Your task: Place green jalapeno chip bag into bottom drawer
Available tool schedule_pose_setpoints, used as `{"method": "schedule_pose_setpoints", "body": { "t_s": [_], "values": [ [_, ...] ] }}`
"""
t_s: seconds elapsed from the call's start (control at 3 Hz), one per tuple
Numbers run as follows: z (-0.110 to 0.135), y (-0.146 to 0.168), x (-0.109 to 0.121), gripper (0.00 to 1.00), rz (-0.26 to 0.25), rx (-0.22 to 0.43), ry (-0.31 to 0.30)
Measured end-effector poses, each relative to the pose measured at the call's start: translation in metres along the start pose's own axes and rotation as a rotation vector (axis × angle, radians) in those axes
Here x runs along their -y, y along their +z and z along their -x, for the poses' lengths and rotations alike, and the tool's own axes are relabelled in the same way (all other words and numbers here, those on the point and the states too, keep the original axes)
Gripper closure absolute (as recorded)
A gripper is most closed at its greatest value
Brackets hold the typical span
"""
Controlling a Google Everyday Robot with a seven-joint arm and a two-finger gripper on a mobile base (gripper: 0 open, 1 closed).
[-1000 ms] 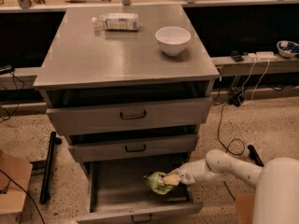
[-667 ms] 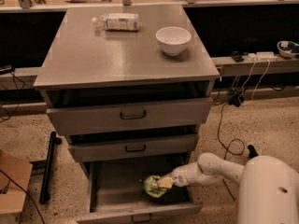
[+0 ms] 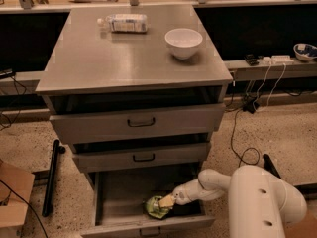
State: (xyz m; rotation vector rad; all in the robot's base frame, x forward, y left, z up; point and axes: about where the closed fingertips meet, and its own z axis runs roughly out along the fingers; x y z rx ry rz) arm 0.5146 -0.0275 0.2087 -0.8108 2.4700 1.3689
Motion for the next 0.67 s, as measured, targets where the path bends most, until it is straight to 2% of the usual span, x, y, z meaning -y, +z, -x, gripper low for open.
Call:
{"method": "schedule_pose_setpoints", "body": {
  "t_s": [0.33, 0.67],
  "values": [
    [-0.0026, 0.0074, 0.0012, 0.13, 0.007, -0.007, 0.012],
    [-0.0026, 0.0074, 0.0012, 0.0, 0.007, -0.007, 0.012]
  ]
}}
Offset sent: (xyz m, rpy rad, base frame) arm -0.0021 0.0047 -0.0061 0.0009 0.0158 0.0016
